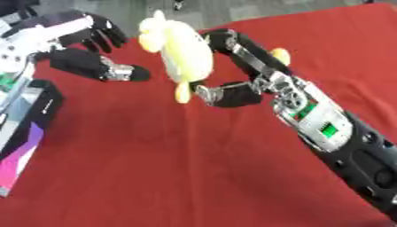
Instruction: Pick up the objects with one hand, pass them to the other hand, and then place them into the box on the other side of the table.
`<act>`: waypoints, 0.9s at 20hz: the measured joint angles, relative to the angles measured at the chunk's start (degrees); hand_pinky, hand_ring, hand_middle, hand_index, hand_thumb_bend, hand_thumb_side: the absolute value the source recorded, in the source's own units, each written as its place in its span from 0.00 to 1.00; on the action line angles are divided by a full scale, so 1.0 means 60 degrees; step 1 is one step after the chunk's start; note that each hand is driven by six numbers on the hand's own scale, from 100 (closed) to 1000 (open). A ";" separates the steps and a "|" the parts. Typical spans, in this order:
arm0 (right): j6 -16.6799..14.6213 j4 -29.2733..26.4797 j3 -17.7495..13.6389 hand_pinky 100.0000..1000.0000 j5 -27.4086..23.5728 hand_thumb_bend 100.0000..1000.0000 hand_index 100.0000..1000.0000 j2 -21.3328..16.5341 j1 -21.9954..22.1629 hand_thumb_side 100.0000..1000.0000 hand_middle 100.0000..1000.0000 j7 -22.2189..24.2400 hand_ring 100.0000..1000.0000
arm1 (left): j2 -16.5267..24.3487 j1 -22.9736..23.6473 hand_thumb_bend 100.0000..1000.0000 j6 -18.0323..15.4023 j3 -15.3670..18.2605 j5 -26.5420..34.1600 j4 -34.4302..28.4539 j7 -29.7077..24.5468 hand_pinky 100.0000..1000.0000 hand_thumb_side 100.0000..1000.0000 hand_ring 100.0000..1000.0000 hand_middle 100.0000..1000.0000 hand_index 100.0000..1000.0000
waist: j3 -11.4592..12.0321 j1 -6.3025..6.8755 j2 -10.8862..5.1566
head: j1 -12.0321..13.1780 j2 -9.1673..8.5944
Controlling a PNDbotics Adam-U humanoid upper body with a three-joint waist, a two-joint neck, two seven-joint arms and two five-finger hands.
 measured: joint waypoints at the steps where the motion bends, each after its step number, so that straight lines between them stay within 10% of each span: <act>1: 0.0019 0.0000 -0.0001 0.73 0.0000 0.00 0.61 -0.0001 0.0009 0.00 0.51 -0.0022 0.58 | 0.0025 0.0008 0.76 -0.0011 0.0026 0.0021 -0.0057 -0.0063 0.80 0.49 0.73 0.69 0.77 | 0.0001 0.0000 0.0000 | -0.0008 -0.0003; 18: 0.0019 0.0015 0.0020 0.73 0.0442 0.00 0.61 0.0003 -0.0076 0.00 0.51 -0.0023 0.58 | -0.0446 -0.0102 0.83 0.0366 0.0193 0.0635 -0.0293 0.0004 0.79 0.57 0.71 0.67 0.76 | 0.0047 0.0000 0.0003 | -0.0084 -0.0115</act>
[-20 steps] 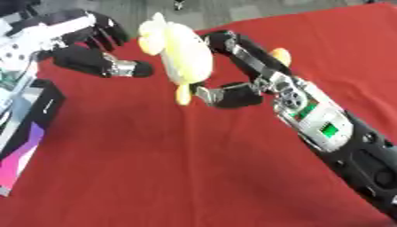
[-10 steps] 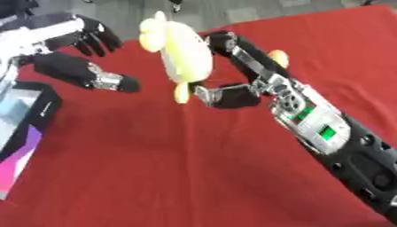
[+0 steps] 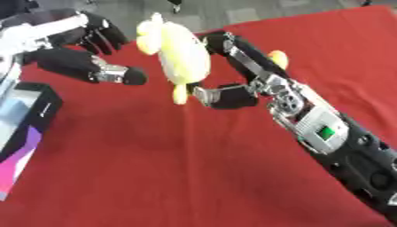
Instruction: Pick up the objects with one hand, pass them to the other hand, and then place them into the box on the other side of the table.
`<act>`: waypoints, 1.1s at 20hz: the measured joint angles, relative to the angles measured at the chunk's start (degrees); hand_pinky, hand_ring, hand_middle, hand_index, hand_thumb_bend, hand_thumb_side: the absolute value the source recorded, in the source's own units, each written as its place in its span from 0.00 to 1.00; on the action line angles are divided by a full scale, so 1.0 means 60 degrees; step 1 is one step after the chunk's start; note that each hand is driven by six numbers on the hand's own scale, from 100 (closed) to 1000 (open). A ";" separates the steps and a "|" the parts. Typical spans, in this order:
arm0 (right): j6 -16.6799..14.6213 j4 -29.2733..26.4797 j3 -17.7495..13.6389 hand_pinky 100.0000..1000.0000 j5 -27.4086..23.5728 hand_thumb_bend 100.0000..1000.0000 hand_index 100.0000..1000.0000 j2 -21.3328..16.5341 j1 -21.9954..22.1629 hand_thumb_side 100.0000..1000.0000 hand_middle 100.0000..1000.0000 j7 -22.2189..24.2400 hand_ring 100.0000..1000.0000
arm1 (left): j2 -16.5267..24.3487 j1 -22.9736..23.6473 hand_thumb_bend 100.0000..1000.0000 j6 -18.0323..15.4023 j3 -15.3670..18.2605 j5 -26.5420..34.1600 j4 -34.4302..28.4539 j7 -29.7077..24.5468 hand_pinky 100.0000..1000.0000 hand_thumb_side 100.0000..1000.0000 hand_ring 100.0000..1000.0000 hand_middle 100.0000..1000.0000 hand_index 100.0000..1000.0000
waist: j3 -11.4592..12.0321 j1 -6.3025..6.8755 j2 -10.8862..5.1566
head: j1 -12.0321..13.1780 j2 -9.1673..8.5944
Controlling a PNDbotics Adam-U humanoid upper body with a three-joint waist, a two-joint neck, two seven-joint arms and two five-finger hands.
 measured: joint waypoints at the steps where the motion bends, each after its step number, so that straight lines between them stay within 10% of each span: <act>1: -0.0010 0.0006 0.0017 0.73 0.0035 0.00 0.61 0.0001 -0.0029 0.00 0.51 -0.0002 0.58 | -0.0046 -0.0005 0.84 0.0015 -0.0001 0.0012 0.0018 0.0010 0.79 0.58 0.71 0.67 0.76 | 0.0002 0.0000 0.0000 | -0.0001 -0.0002; 22: -0.0220 -0.0028 0.0254 0.74 0.0826 0.00 0.60 0.0006 -0.0224 0.00 0.51 0.0172 0.58 | -0.0637 -0.0250 0.83 0.0104 -0.0127 0.0245 0.0212 -0.0245 0.78 0.66 0.71 0.66 0.75 | 0.0115 0.0000 0.0068 | -0.0012 0.0050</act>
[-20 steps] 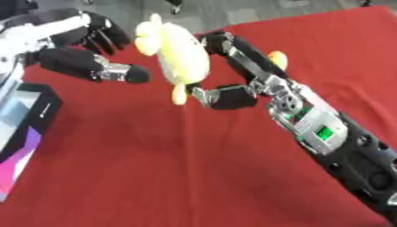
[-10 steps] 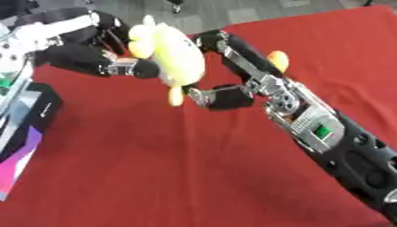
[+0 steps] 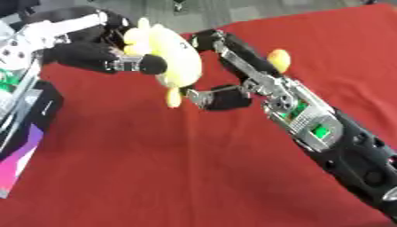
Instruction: Pick up the objects with one hand, pass them to the other hand, and then place them into the box on the other side of the table.
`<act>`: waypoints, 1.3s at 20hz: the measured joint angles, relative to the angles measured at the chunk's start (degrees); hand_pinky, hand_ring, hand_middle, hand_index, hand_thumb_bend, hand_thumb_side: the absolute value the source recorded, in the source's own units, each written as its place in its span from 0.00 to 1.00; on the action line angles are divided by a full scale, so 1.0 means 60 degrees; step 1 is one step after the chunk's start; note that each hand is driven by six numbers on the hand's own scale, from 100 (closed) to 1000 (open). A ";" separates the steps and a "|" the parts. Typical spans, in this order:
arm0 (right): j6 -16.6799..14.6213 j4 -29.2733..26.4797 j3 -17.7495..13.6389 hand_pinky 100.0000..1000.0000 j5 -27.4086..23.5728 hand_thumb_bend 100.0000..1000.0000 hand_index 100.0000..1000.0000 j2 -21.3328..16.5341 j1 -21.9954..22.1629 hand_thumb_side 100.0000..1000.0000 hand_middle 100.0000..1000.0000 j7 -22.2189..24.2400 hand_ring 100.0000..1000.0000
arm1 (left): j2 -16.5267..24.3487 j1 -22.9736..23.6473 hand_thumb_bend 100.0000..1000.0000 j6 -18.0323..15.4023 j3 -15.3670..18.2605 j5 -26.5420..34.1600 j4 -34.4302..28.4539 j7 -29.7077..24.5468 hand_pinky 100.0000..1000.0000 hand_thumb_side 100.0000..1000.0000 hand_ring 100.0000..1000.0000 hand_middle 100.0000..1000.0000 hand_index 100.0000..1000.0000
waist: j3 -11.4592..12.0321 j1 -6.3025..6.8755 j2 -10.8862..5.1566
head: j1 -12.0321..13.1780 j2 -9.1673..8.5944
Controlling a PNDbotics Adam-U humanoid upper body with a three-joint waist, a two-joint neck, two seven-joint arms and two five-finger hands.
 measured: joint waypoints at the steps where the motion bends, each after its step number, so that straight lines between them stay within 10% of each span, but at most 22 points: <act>1: -0.0010 -0.0008 0.0018 0.74 0.0035 0.00 0.60 0.0000 -0.0002 0.00 0.51 0.0016 0.58 | -0.0034 -0.0003 0.82 0.0012 -0.0012 -0.0011 0.0032 -0.0009 0.78 0.66 0.71 0.66 0.75 | 0.0001 0.0000 0.0002 | 0.0000 0.0000; 14: -0.0072 -0.0019 0.0066 0.74 0.0185 0.00 0.60 0.0001 -0.0003 0.00 0.51 0.0083 0.58 | -0.0366 -0.0139 0.60 0.0114 -0.0132 -0.0327 0.0580 -0.0039 0.75 0.54 0.65 0.53 0.59 | 0.0004 0.0000 0.0035 | 0.0000 0.0001; 26: -0.0040 0.0036 0.0079 0.73 0.0198 0.01 0.62 -0.0015 0.0040 0.00 0.53 0.0058 0.59 | -0.0622 -0.0159 0.21 0.0406 -0.0107 -0.0033 0.0717 0.0470 0.72 0.00 0.54 0.40 0.41 | -0.0011 0.0016 0.0062 | 0.0000 0.0002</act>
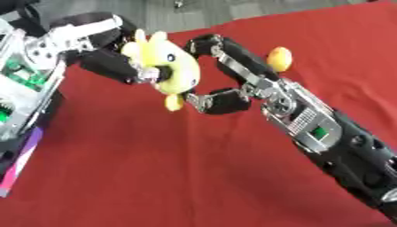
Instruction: Pick up the objects with one hand, pass them to the other hand, and then place them into the box on the other side of the table.
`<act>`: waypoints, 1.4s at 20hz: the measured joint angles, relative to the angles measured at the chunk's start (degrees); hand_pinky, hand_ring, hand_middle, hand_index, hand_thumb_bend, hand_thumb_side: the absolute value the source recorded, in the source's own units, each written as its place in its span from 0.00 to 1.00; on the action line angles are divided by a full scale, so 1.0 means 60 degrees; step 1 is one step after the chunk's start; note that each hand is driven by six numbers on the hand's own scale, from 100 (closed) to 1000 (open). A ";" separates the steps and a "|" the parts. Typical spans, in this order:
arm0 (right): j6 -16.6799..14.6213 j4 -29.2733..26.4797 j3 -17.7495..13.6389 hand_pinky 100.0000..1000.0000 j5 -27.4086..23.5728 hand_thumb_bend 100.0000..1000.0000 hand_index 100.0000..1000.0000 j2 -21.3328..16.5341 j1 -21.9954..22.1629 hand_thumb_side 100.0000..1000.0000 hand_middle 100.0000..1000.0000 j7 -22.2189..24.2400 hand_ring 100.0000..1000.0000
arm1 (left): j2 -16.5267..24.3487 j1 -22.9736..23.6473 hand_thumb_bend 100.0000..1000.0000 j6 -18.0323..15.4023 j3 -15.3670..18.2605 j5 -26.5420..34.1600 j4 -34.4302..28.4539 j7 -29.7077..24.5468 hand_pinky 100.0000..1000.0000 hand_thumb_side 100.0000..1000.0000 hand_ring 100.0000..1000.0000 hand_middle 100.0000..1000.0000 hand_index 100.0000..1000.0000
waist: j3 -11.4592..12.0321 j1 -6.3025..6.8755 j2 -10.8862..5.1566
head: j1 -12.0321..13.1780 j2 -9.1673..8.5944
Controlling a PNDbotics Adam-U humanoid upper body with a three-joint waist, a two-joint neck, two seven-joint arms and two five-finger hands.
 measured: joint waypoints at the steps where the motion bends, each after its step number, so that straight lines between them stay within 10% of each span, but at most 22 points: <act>1: 0.0015 0.0000 0.0000 0.73 -0.0004 0.03 0.63 0.0000 0.0000 0.00 0.54 -0.0015 0.59 | -0.0017 0.0000 0.20 0.0021 -0.0002 0.0037 0.0002 0.0029 0.72 0.00 0.54 0.40 0.39 | -0.0002 0.0000 0.0000 | 0.0000 0.0000; 6: 0.0088 -0.0002 -0.0024 0.74 -0.0133 0.20 0.70 0.0000 0.0009 0.00 0.61 -0.0121 0.63 | -0.0066 0.0006 0.21 0.0068 -0.0008 0.0090 0.0061 0.0086 0.71 0.00 0.52 0.37 0.35 | -0.0045 0.0000 0.0000 | 0.0002 0.0000; 9: 0.0117 -0.0049 -0.0023 0.77 -0.0215 0.34 0.78 0.0000 0.0012 0.17 0.68 -0.0161 0.69 | -0.0066 0.0008 0.25 0.0061 -0.0008 0.0040 0.0066 0.0091 0.71 0.00 0.50 0.34 0.34 | -0.0048 0.0000 0.0000 | 0.0004 0.0001; 28: 0.0498 -0.0332 -0.0052 0.81 0.0044 0.37 0.88 -0.0030 0.0016 0.38 0.78 -0.0128 0.77 | -0.0065 0.0102 0.36 0.0145 0.0077 -0.0138 0.0001 0.0550 0.68 0.00 0.48 0.32 0.39 | -0.0062 0.0000 0.0000 | 0.0024 0.0006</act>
